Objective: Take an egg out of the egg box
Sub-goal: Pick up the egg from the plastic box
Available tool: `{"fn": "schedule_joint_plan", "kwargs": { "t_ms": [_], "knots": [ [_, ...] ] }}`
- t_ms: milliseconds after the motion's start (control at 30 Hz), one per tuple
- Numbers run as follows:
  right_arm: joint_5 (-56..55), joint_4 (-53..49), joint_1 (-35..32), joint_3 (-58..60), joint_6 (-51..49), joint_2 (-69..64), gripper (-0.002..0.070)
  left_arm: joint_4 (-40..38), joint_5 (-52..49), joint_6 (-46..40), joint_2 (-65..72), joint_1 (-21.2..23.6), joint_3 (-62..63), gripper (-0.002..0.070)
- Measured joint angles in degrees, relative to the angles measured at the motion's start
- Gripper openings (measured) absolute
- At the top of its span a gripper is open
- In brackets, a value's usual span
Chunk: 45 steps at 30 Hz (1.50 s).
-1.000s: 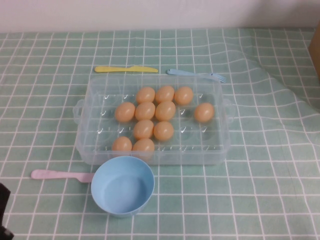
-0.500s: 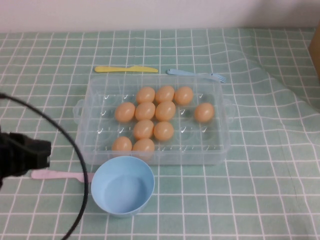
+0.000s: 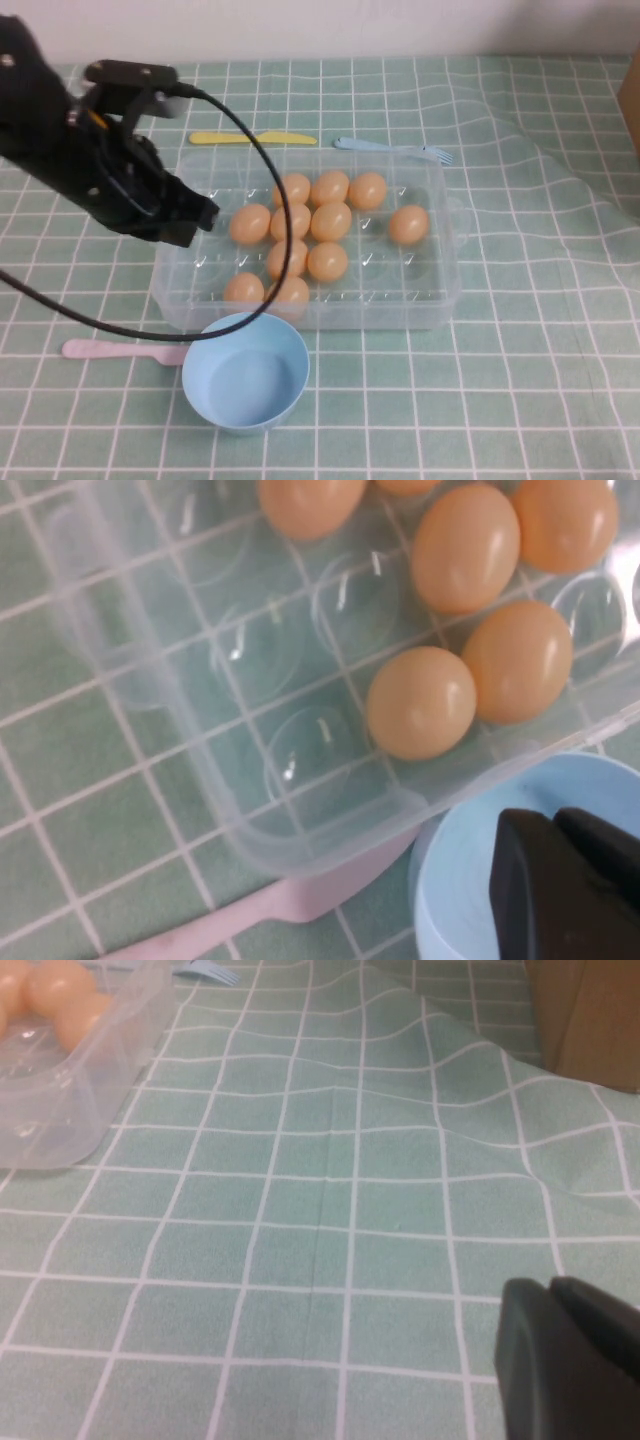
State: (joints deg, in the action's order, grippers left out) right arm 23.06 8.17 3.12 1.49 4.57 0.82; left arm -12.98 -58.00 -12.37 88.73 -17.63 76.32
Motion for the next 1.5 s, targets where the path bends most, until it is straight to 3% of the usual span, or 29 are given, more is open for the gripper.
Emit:
{"fn": "schedule_joint_plan", "kwargs": {
  "t_ms": [133, 300, 633, 767, 900, 1000, 1500],
  "knots": [
    [0.0, 0.0, 0.0, 0.0, 0.0, 0.0, -0.0018, 3.9, -2.6, 2.4, 5.6, -5.4, 4.7, -0.0003],
    [0.0, 0.0, 0.0, 0.0, 0.0, 0.0, -0.0018, 5.7, -4.8, 5.2, 10.4, -9.1, 8.3, -0.0003],
    [0.0, 0.0, 0.0, 0.0, 0.0, 0.0, -0.0018, 10.9, -5.8, 8.0, 14.2, -11.2, 10.0, 0.0008],
    [0.0, 0.0, 0.0, 0.0, 0.0, 0.0, -0.0018, 13.7, -5.6, 7.5, 15.4, -11.2, 10.2, 0.0116],
    [0.0, 0.0, 0.0, 0.0, 0.0, 0.0, -0.0018, 14.5, -4.1, 8.6, 16.7, -11.2, 10.3, 0.0323],
    [0.0, 0.0, 0.0, 0.0, 0.0, 0.0, -0.0018, 15.3, -3.4, 11.5, 17.9, -11.2, 10.9, 0.0400],
    [0.0, 0.0, 0.0, 0.0, 0.0, 0.0, -0.0018, 17.7, -5.6, 17.8, 23.3, -11.2, 16.7, 0.0430]
  ]
}}
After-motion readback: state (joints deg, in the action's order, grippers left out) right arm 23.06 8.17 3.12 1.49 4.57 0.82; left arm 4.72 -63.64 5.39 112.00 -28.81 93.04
